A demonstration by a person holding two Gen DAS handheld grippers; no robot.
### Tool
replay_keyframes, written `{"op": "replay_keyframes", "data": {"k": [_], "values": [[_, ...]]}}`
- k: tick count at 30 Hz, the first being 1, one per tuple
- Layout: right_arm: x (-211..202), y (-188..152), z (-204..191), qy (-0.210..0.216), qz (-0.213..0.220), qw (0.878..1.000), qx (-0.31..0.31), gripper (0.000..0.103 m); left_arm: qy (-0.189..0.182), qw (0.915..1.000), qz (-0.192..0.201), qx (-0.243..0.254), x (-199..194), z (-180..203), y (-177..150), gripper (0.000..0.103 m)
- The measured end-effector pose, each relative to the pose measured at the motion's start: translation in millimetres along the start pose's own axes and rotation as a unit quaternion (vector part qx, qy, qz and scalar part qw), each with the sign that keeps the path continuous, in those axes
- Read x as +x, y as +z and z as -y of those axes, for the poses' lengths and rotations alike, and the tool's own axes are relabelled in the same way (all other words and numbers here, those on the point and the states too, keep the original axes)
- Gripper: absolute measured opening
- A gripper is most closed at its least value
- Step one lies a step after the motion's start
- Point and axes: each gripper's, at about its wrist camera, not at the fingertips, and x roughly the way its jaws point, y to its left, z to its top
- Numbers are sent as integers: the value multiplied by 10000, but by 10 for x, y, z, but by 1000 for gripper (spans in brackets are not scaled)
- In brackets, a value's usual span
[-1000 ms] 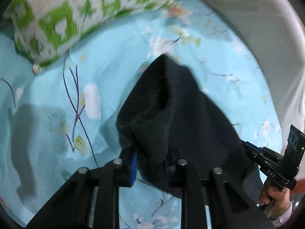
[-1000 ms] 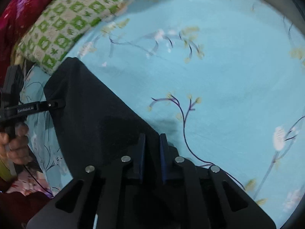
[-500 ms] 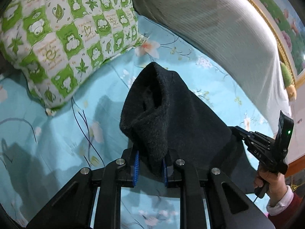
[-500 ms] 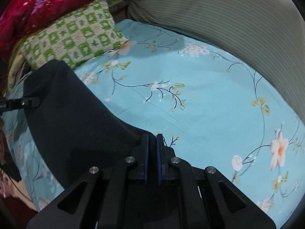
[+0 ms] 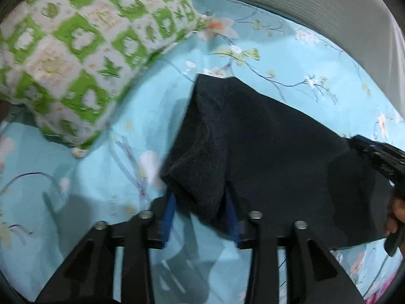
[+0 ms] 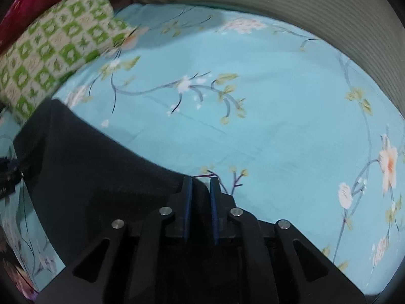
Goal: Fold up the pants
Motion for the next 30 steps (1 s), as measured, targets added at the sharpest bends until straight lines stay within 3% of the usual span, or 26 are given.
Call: {"op": "replay_keyframes", "data": {"k": [2, 6, 10, 15, 21, 30], "values": [[-134, -22, 65, 13, 61, 9998, 171, 20, 24, 9999, 51, -88, -123, -78, -16, 46], [-505, -216, 312, 161, 276, 9968, 726, 41, -194, 9990, 232, -330, -413, -138, -1, 48], [-825, -582, 563, 330, 397, 9895, 1347, 42, -446, 9985, 317, -59, -533, 120, 76, 50], [-1118, -1179, 838, 211, 387, 9779, 2044, 42, -807, 9945, 258, 614, -554, 680, 150, 55], [-1369, -1776, 1205, -38, 398, 9554, 2927, 42, -1281, 9811, 61, 1451, -512, 1473, 88, 55], [-1613, -2464, 1720, -291, 457, 9087, 4139, 42, -1791, 9488, -360, 2578, -439, 2554, -86, 61]]}}
